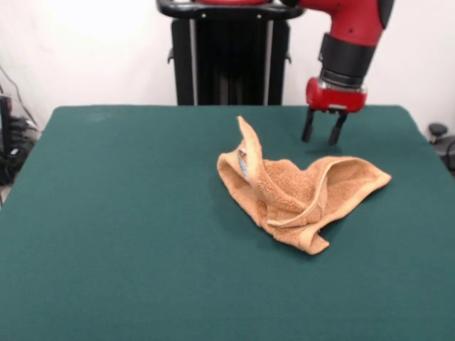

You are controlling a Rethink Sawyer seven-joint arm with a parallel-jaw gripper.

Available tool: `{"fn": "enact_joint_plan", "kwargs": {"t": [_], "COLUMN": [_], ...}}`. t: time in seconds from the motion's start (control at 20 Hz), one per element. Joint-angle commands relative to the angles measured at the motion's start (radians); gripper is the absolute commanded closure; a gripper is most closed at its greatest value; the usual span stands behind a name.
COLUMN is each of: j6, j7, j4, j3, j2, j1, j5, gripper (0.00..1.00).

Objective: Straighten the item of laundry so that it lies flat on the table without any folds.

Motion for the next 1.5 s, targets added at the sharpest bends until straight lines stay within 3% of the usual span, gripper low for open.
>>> {"fn": "enact_joint_plan", "kwargs": {"t": [0.05, 0.55, 0.95, 1.5], "j6": [0.003, 0.129, 0.165, 0.284], "j7": [0.214, 0.170, 0.137, 0.115], "j4": [-0.077, -0.179, -0.278, -0.384], "j3": [0.054, 0.039, 0.079, 0.101], "j2": [-0.010, -0.011, 0.054, 0.078], "j1": [-0.004, 0.003, -0.060, -0.103], "j5": [0.085, 0.140, 0.131, 0.108], "gripper": [0.00, 0.00, 0.00, 0.00]}}
